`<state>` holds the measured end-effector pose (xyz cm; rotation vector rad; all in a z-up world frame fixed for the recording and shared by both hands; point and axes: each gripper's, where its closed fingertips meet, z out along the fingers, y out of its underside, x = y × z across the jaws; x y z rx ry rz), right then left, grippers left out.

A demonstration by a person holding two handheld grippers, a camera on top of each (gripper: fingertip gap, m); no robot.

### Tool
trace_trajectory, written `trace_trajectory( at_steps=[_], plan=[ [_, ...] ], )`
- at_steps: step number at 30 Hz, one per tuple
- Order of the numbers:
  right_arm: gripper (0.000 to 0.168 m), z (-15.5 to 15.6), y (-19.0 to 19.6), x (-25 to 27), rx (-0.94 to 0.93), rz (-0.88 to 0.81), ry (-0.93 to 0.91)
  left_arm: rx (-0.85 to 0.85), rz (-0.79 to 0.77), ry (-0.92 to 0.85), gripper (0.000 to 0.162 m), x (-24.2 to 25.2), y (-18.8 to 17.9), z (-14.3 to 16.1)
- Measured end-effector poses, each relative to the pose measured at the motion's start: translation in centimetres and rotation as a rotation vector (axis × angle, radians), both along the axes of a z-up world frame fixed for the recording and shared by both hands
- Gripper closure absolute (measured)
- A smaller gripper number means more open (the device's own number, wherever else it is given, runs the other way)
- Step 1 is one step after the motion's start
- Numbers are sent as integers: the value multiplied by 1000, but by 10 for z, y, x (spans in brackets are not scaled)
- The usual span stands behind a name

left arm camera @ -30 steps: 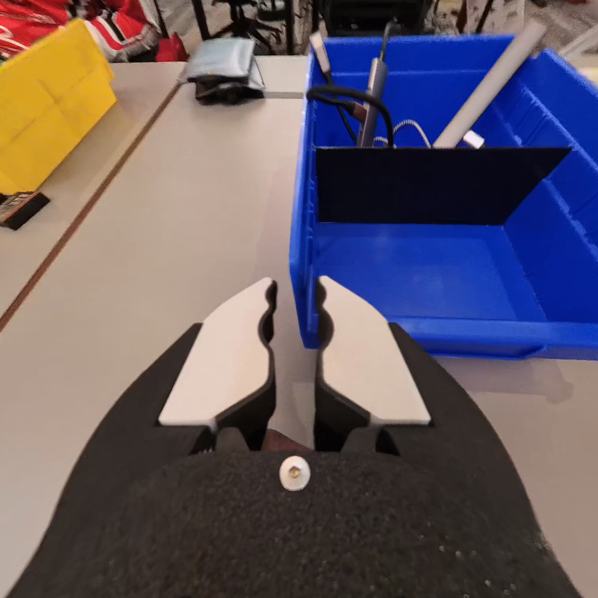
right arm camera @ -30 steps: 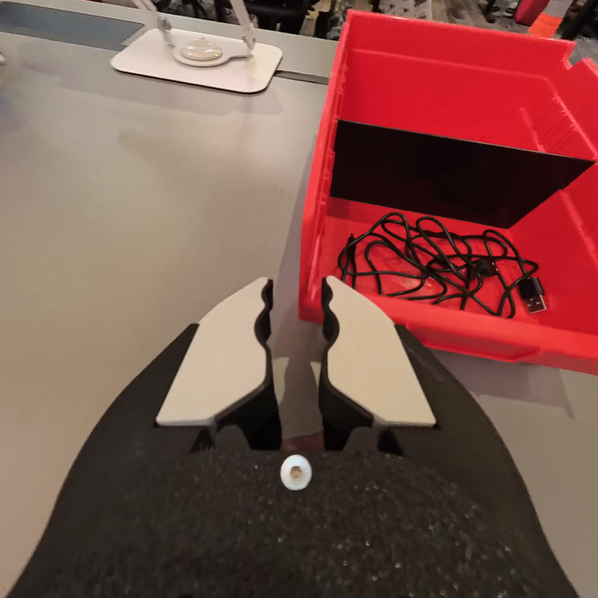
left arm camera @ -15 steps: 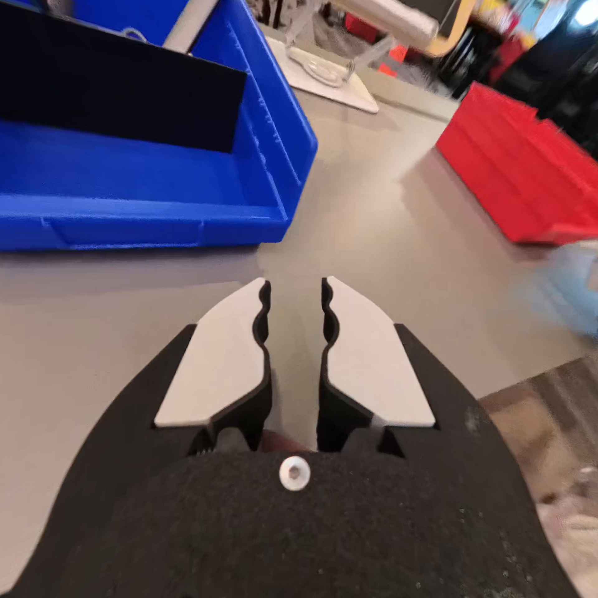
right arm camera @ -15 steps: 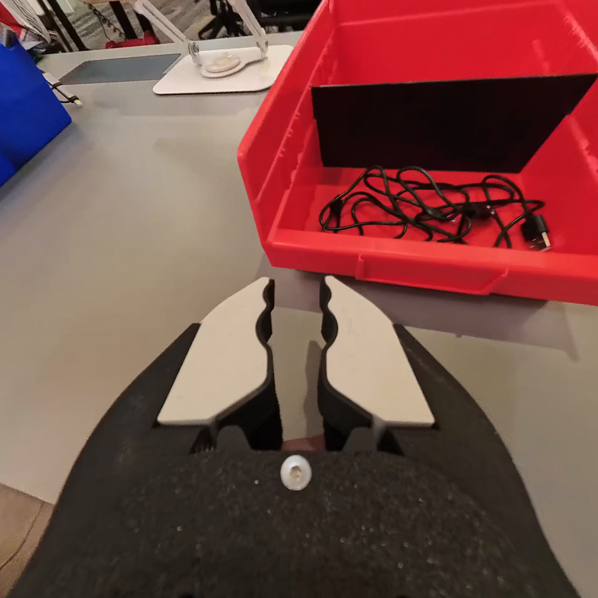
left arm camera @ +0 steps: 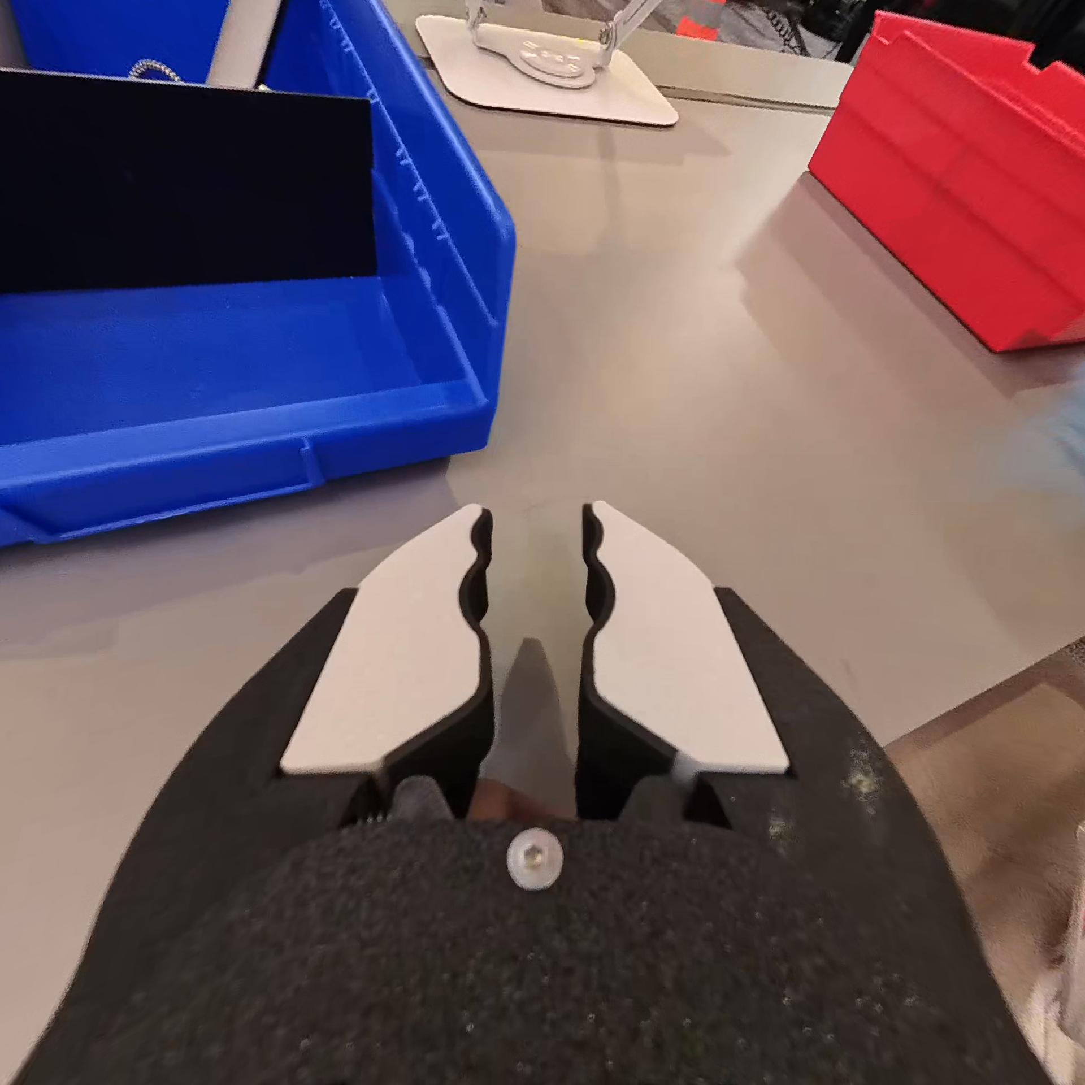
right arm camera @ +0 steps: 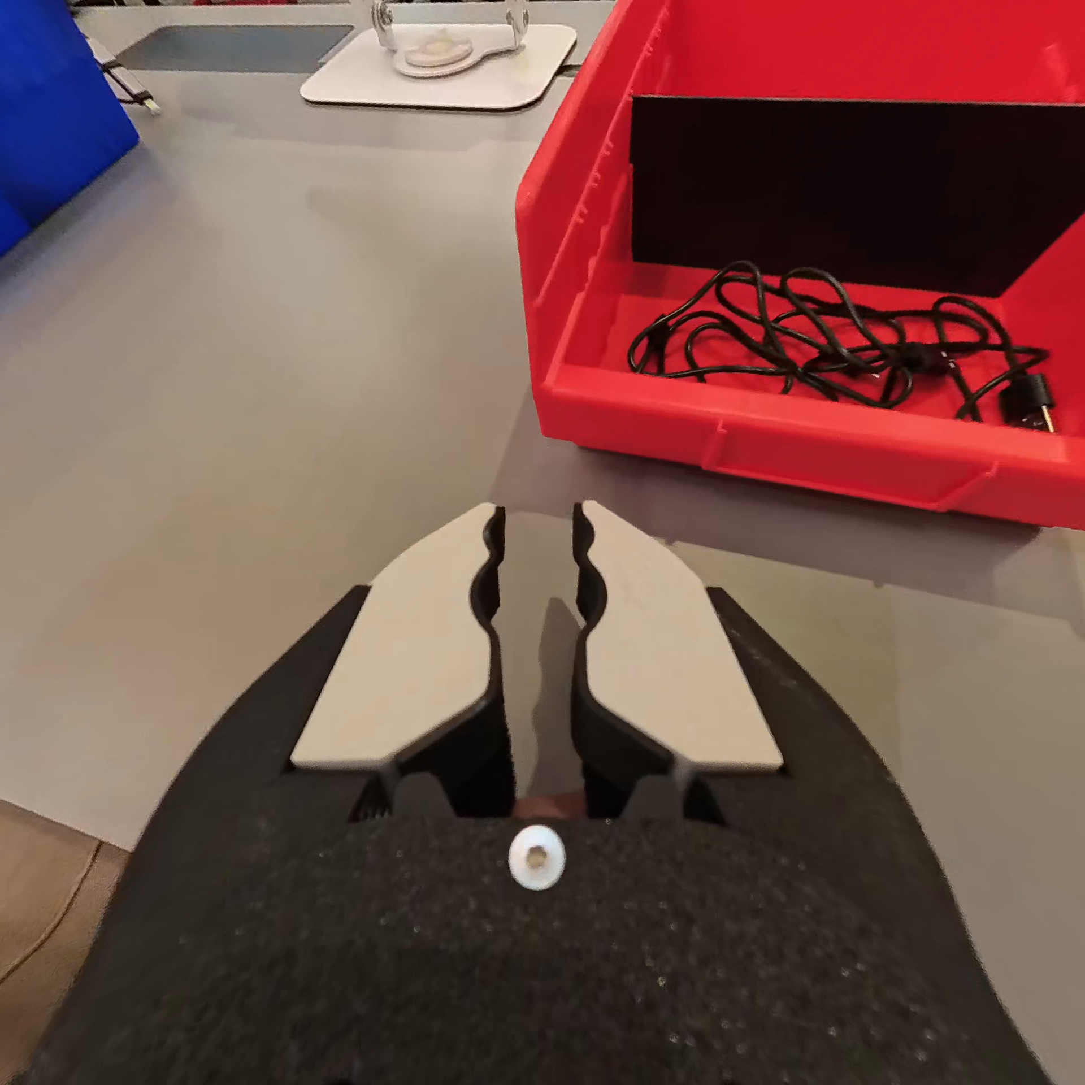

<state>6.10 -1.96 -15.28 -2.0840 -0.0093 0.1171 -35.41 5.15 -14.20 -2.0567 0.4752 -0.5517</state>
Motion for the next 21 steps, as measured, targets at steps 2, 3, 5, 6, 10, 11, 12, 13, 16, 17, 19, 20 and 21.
trace_trajectory(
  at_steps=[2, 3, 5, 6, 10, 11, 12, 13, 16, 17, 19, 20, 21],
  plan=[
    [147, 0, -1, 2, 2, -9, 9, 1, -9, -12, 133, 4, 1, 1],
    [147, 1, -1, 3, 4, -12, 16, 2, -15, -17, 133, 6, 1, 1],
    [147, 1, -2, 4, 5, -18, 33, 1, -16, -19, 133, 7, 2, 1],
    [147, 1, -2, 5, 6, -20, 41, 0, -12, -20, 133, 7, 3, 1],
    [148, 1, -3, 7, 4, -27, 57, 18, -26, -40, 133, 10, 2, 6],
    [147, 1, -3, 7, 2, -28, 59, 25, -34, -46, 133, 11, 1, 8],
    [147, 0, -3, 7, 0, -28, 59, 31, -43, -49, 133, 12, 0, 9],
    [147, 0, -3, 7, -2, -27, 59, 37, -51, -48, 133, 13, -1, 10],
    [147, -1, -3, 5, -4, -21, 59, 51, -58, -31, 132, 14, -1, 10],
    [147, -1, -3, 4, -6, -18, 59, 53, -55, -20, 132, 14, 0, 9],
    [147, -2, -3, 3, -12, -13, 58, 56, -55, -2, 132, 14, 0, 7],
    [147, -2, -3, 3, -13, -13, 58, 58, -52, 3, 132, 13, 0, 7],
    [148, -2, -3, 3, -12, -13, 57, 61, -50, 5, 132, 13, 1, 7]
  ],
)
